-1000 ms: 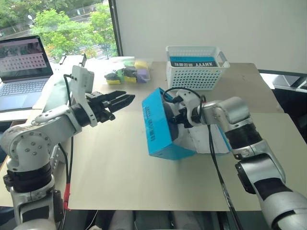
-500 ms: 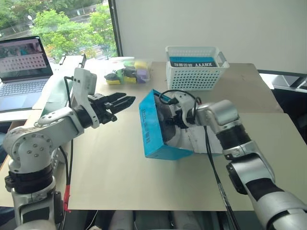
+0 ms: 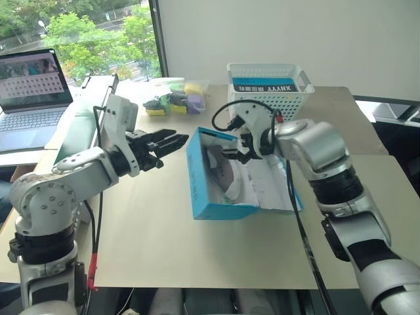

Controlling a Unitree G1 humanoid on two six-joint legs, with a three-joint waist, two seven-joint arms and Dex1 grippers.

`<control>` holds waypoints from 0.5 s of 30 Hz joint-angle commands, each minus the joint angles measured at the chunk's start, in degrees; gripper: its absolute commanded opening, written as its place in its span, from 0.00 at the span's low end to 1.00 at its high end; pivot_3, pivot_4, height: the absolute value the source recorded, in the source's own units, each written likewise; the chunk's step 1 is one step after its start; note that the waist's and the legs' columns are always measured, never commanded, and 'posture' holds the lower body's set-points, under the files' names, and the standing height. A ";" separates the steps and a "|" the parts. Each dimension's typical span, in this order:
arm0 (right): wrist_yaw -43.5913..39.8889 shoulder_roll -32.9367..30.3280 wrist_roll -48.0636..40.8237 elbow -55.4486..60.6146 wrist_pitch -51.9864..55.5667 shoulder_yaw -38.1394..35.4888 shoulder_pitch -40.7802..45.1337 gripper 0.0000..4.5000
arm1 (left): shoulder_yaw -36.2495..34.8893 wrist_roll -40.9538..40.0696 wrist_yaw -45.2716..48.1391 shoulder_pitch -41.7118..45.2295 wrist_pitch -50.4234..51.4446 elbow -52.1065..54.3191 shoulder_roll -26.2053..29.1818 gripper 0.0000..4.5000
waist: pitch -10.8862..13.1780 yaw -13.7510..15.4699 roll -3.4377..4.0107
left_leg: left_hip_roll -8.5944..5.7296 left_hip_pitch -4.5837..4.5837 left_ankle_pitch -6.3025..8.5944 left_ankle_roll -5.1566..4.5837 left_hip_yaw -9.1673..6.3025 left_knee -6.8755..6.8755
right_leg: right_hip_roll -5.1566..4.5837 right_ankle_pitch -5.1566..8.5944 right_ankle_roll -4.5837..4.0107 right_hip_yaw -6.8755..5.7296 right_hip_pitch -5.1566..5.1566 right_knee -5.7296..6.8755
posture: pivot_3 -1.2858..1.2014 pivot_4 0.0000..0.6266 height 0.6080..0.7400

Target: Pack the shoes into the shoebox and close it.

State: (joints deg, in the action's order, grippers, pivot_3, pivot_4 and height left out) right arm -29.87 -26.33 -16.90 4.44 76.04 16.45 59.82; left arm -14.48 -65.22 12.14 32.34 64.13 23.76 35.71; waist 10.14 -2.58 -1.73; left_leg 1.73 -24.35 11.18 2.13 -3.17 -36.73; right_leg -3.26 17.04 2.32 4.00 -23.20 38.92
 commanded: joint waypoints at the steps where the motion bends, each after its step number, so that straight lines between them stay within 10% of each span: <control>1: -0.67 -0.96 -1.76 4.89 2.98 -3.37 1.82 1.00 | -0.14 1.03 1.03 1.86 -1.52 -0.24 0.70 0.51 | 0.00 0.03 0.00 | -0.01 0.00 0.00 0.00 0.00 0.00 | 0.00 0.00 0.00 0.00 0.00 0.00 | 0.52 0.24 1.00; 12: -11.33 -2.55 -6.82 -2.48 -22.03 -17.10 1.98 1.00 | -1.52 30.73 -12.47 -0.44 -12.49 -10.35 6.07 0.51 | 0.00 -0.29 0.00 | -0.01 0.05 0.01 -0.01 0.06 0.04 | 0.00 0.00 0.00 0.03 0.01 -0.07 | 0.52 0.24 1.00; 15: -16.72 -2.08 -7.44 -2.54 -28.30 -14.91 -0.15 1.00 | -5.59 32.14 -14.30 -4.37 -11.78 -6.90 5.13 0.73 | 0.00 -0.54 0.00 | 0.04 0.04 0.01 -0.02 0.09 0.08 | 0.02 0.00 0.00 0.06 -0.05 -0.06 | 0.52 0.24 1.00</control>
State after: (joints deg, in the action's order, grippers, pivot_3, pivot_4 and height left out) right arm -43.31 -28.69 -23.37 0.54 52.76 1.11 60.02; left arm -16.78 -34.99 -0.58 28.65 53.17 13.10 40.63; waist 10.14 -3.12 -1.73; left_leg 1.77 -24.34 11.20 2.11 -3.09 -36.64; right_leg -3.24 17.04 2.32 4.05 -23.26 38.85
